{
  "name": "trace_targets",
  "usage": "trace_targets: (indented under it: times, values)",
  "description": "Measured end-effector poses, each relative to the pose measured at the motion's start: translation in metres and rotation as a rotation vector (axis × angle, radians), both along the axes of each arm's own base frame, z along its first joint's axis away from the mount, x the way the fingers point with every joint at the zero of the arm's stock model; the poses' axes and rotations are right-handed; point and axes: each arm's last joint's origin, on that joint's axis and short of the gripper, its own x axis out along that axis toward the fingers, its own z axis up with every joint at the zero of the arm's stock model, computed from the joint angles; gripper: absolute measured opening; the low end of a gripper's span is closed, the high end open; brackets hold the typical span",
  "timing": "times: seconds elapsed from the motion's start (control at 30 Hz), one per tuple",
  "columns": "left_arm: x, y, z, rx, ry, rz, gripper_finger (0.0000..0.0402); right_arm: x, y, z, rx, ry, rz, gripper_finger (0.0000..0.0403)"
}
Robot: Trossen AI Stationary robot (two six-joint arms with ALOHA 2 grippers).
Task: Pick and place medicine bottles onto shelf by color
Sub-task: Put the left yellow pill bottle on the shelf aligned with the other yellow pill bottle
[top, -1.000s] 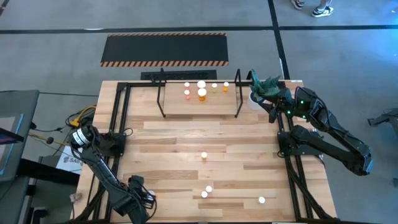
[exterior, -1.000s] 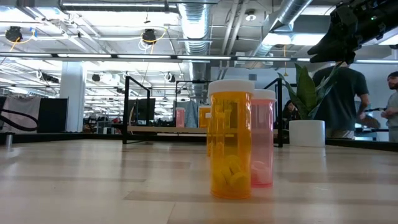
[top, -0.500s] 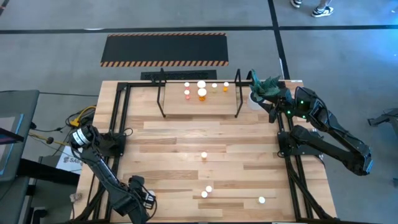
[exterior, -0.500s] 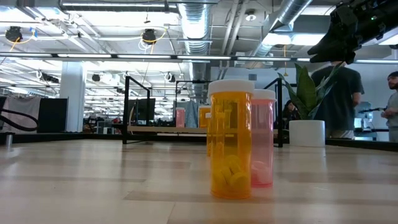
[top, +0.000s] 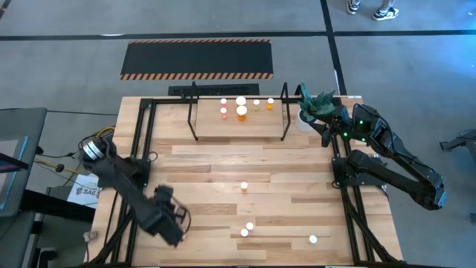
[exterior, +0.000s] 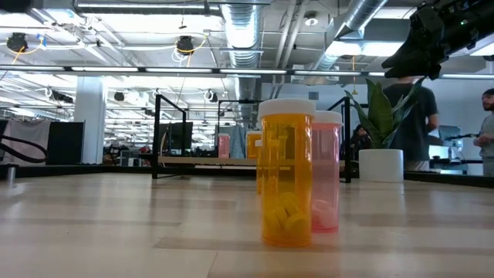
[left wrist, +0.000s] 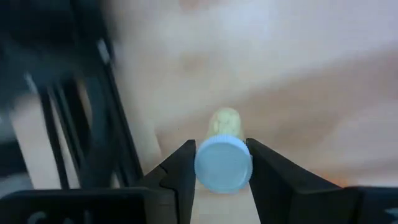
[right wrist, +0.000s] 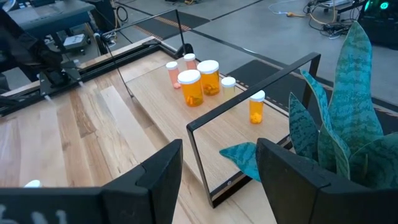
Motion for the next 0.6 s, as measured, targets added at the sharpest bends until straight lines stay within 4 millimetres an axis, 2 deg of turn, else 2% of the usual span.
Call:
trace_targets:
  times: [0.17, 0.27, 0.4, 0.6]
  values:
    - [0.014, 0.053, 0.034, 0.069, -0.129, -0.057, 0.0110, 0.000, 0.000, 0.000, 0.000, 0.000, 0.000, 0.0226]
    - [0.029, 0.088, 0.047, 0.067, -0.194, -0.110, 0.0110, 0.000, 0.000, 0.000, 0.000, 0.000, 0.000, 0.0226]
    - [0.059, 0.132, 0.053, 0.032, -0.306, -0.208, 0.0110, 0.000, 0.000, 0.000, 0.000, 0.000, 0.000, 0.0226]
    - [0.110, 0.192, 0.058, 0.064, -0.593, -0.337, 0.0110, 0.000, 0.000, 0.000, 0.000, 0.000, 0.000, 0.0226]
